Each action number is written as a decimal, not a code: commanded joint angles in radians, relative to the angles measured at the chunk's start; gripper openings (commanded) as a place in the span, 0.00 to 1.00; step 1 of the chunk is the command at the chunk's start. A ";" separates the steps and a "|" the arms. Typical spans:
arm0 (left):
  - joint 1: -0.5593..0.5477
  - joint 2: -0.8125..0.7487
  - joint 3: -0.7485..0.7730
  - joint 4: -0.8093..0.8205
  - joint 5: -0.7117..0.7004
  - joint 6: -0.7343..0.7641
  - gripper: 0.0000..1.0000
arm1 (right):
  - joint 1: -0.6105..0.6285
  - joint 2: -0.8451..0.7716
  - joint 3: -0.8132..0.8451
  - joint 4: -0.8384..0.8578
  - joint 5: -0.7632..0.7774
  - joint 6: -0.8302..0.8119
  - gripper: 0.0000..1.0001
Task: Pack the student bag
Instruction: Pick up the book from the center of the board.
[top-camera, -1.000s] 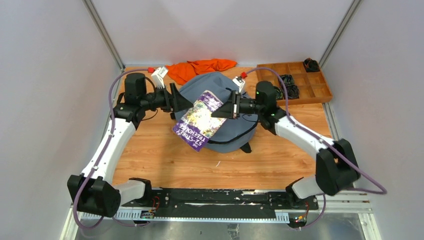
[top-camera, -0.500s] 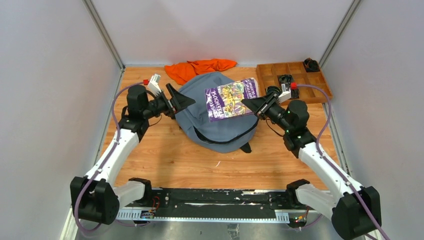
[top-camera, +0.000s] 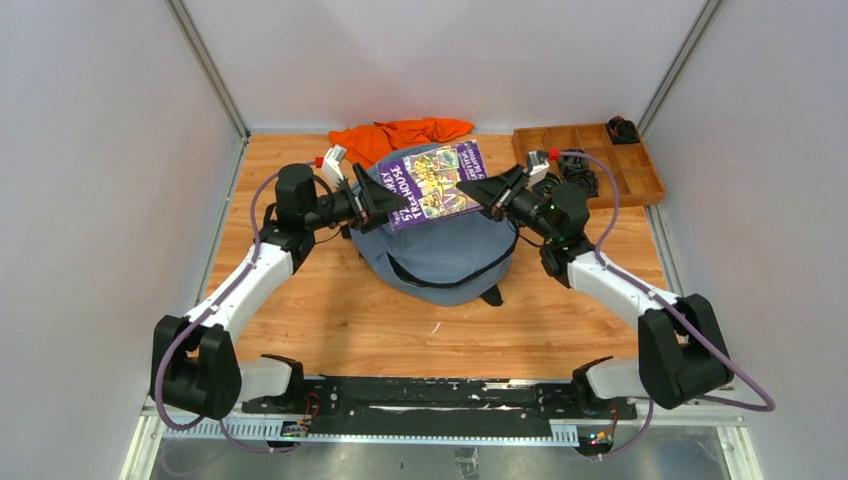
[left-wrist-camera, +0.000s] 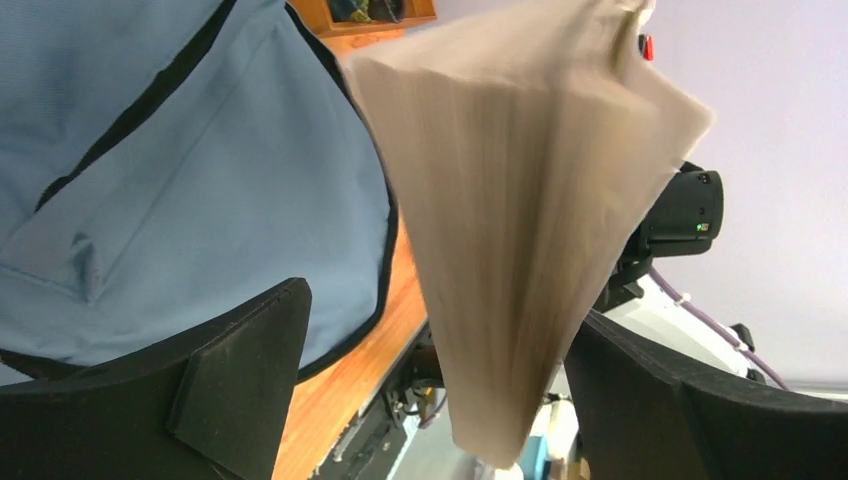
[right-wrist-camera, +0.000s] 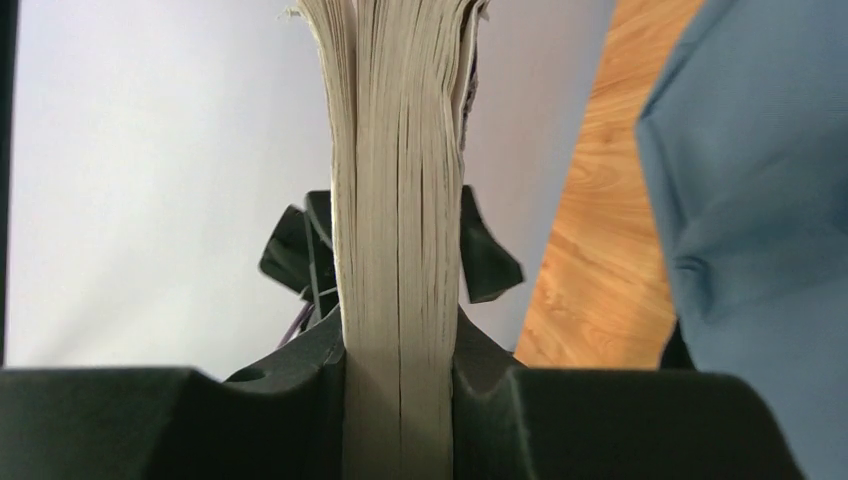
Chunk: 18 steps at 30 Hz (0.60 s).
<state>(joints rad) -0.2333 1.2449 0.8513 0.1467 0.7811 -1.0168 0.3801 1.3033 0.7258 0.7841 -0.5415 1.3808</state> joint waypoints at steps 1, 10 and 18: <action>-0.012 0.010 0.044 0.056 0.037 -0.028 0.99 | 0.036 0.045 0.060 0.323 -0.072 0.116 0.00; -0.012 0.017 0.022 0.187 -0.050 -0.132 0.00 | 0.065 0.102 0.000 0.350 -0.125 0.097 0.16; -0.011 0.062 0.084 0.212 0.230 0.006 0.00 | -0.078 0.101 0.024 0.205 -0.495 -0.040 0.98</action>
<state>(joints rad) -0.2371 1.2789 0.8684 0.2760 0.8406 -1.0698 0.3851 1.4067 0.6968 1.0004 -0.7444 1.4250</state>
